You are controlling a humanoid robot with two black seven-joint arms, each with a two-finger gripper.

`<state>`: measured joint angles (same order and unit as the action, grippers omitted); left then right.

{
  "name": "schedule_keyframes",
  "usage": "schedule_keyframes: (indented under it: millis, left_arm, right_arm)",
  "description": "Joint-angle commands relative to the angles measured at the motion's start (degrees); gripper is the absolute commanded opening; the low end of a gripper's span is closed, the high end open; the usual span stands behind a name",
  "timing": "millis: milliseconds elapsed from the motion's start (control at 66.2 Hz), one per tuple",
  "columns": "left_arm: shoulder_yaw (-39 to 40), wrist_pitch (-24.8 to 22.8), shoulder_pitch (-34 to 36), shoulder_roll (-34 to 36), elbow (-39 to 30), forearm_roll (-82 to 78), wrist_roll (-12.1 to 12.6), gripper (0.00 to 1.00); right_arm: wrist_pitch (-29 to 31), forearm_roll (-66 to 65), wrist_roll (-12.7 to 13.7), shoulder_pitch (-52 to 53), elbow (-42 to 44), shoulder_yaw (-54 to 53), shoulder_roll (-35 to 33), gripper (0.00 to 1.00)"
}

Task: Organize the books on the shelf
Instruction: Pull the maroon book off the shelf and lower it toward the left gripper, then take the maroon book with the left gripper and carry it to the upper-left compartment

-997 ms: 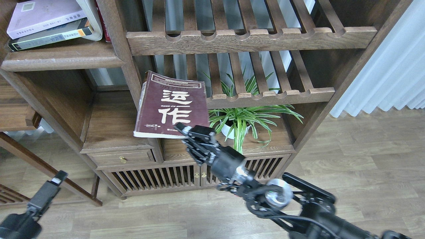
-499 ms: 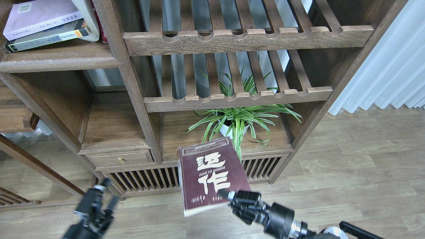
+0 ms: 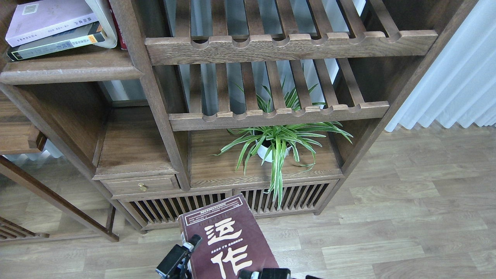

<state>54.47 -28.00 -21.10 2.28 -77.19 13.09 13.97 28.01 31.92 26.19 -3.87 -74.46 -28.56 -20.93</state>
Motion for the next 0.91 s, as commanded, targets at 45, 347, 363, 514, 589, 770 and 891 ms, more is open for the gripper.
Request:
schedule_keyframes:
  millis: [45,347,363,514,589,770,891]
  left_arm:
    - [0.1,0.0,0.7,-0.8,1.9,-1.0,1.8,0.67]
    - [1.3,0.0,0.4,-1.1,3.5,-1.0,8.8,0.06]
    - [1.3,0.0,0.3,-1.1,3.5,-1.0,8.9,0.06]
    - [4.5,0.0,0.0,-1.1,3.4,-0.9,12.9,0.01]
    - [7.2,0.0,0.2,-0.9,2.7,-0.9,13.8,0.0]
    - [12.1,0.0,0.6,0.9,-2.0,-1.6,14.0,0.0]
    - [18.5,0.0,1.1,5.1,-2.0,-6.8,14.0,0.0]
  right_arm:
    - [0.0,-1.2,-0.1,-1.1,-0.3,0.0,0.1,0.07]
    - [0.0,-1.4,-0.3,-2.0,-0.3,0.0,0.1,0.07]
    - [0.0,-1.4,-0.3,-2.0,-0.3,0.0,0.1,0.07]
    - [0.0,-2.9,-0.9,-2.9,-0.3,-0.1,0.1,0.19]
    - [0.0,-3.7,-1.8,-3.1,-0.3,-0.1,0.0,0.32]
    - [0.0,-9.4,-3.3,-2.5,-0.3,-0.6,0.0,0.88]
    - [0.0,-11.1,-3.7,-2.5,-0.2,-1.5,-0.2,0.97]
